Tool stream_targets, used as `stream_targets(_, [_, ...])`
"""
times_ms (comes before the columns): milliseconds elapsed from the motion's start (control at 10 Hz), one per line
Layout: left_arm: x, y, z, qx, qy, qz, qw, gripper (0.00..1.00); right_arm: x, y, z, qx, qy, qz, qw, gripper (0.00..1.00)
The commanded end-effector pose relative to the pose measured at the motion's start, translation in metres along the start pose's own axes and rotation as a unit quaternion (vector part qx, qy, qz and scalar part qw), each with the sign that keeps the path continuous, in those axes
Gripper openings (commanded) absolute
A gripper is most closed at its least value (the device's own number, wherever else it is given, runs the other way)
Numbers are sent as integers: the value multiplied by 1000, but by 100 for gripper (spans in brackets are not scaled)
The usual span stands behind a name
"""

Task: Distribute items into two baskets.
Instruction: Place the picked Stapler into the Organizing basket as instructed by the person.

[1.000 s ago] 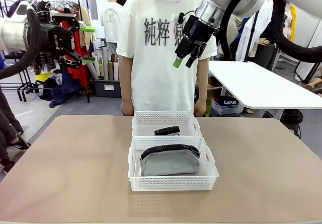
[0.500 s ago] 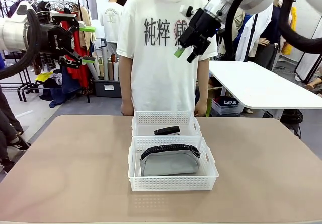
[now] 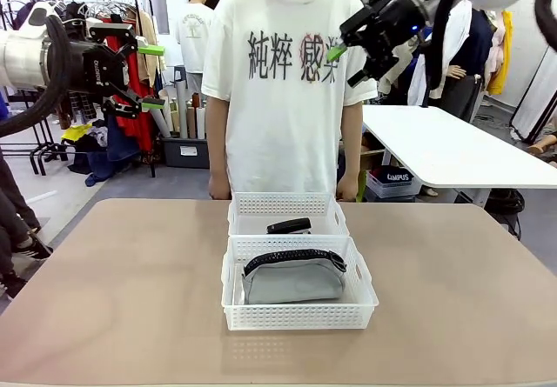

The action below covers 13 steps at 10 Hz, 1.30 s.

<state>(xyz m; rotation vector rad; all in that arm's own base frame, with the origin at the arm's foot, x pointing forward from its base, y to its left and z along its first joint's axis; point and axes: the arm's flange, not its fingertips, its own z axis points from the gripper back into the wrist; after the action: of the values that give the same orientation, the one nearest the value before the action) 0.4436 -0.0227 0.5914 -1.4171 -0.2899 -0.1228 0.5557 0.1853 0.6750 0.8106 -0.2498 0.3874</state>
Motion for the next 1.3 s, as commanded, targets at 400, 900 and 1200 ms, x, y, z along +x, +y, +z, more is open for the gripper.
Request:
stream_targets(400, [-1, -2, 1, -8, 1, -1, 1000, 100, -41, -56, 55, 92, -99, -109, 985, 100])
stream_targets(900, [-1, -2, 1, -8, 1, -1, 1000, 100, -35, -80, 65, 91, -109, -138, 980, 100])
stream_targets(1200, [-1, -2, 1, -8, 1, -1, 1000, 100, -35, -80, 65, 91, -109, -138, 980, 100])
